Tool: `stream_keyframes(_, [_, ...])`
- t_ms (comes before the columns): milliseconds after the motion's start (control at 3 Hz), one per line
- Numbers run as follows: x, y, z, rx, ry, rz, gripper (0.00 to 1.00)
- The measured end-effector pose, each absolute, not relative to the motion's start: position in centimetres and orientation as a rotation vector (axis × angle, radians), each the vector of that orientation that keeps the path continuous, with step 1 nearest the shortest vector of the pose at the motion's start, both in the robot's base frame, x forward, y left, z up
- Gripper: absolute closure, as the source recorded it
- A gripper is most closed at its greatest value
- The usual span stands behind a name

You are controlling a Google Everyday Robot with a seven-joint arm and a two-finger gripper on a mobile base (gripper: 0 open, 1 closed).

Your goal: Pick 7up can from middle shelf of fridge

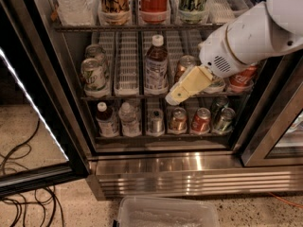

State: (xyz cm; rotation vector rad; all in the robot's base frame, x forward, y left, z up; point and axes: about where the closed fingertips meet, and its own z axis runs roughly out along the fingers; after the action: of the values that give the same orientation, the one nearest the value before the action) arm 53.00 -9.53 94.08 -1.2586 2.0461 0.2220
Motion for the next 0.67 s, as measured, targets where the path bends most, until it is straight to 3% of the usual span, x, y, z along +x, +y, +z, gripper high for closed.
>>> stream_keyframes(667, [53.6, 0.1, 90.8, -1.125, 1.982, 0.333, 0.00])
